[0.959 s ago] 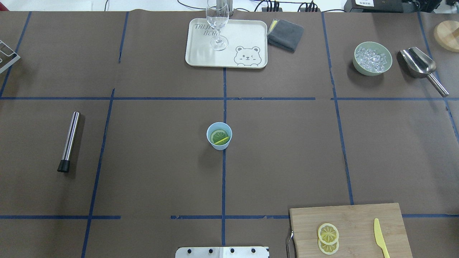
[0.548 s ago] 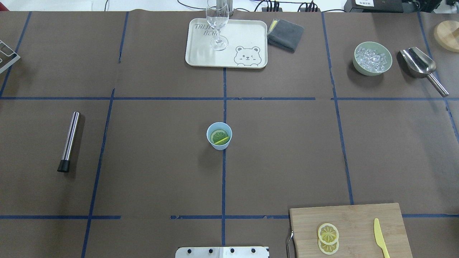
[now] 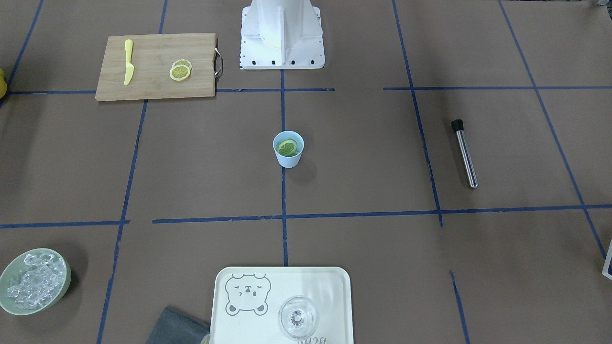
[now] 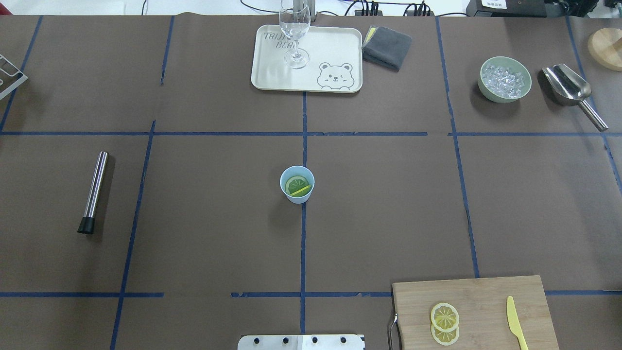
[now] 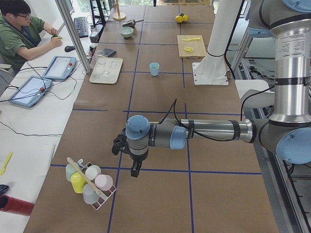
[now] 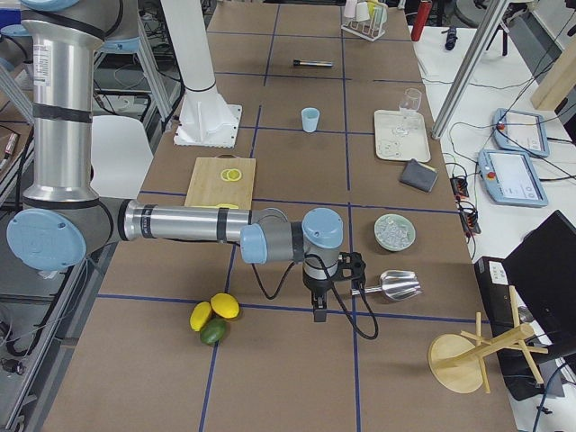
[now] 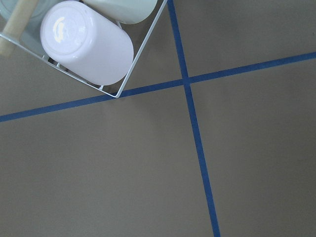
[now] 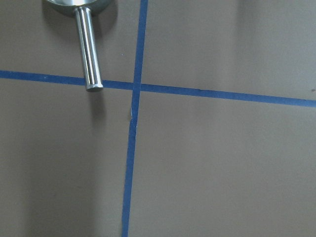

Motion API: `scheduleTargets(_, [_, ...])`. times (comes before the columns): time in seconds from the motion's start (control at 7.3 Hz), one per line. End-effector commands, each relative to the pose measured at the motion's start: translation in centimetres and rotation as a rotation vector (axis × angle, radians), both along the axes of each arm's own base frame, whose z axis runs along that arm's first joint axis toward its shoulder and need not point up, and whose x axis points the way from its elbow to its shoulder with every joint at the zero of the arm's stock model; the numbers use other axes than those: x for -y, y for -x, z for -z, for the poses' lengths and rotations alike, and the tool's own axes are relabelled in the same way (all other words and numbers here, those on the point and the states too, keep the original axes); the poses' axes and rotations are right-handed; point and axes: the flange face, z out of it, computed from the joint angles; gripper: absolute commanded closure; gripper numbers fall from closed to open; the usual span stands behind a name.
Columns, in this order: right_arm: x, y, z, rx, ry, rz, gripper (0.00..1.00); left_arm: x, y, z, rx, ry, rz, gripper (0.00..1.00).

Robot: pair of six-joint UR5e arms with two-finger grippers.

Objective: Squeeze lemon into cup

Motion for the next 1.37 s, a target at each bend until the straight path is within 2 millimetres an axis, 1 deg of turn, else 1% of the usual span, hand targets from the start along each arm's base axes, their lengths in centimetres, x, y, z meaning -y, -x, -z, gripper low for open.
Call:
scheduleTargets(0.0, [-0.4,-0.3,-0.3,0.041,0.014,-0.009,0.0,0.3,0.0,0.5,0.001,-0.011,0.0,0.0])
scheduleTargets(0.14, [-1.1,-0.9,-0.6,0.055,0.025,-0.022,0.0,0.3,0.0,0.5,0.0,-0.015,-0.001,0.0])
scheduleTargets(0.27, [-1.5,-1.3,-0.5,0.092,0.029,-0.034,0.0,0.4,0.0,0.6,0.0,-0.026,-0.001,0.0])
scheduleTargets(0.55, [-2.7,-3.1,-0.7,0.123,0.033,-0.073,0.0,0.4,0.0,0.6,0.0,-0.027,-0.001,0.0])
scheduleTargets(1.23, [-2.9,-3.2,-1.1,0.121,0.039,-0.073,0.0,0.4,-0.1,0.7,-0.014,-0.027,-0.003,0.0])
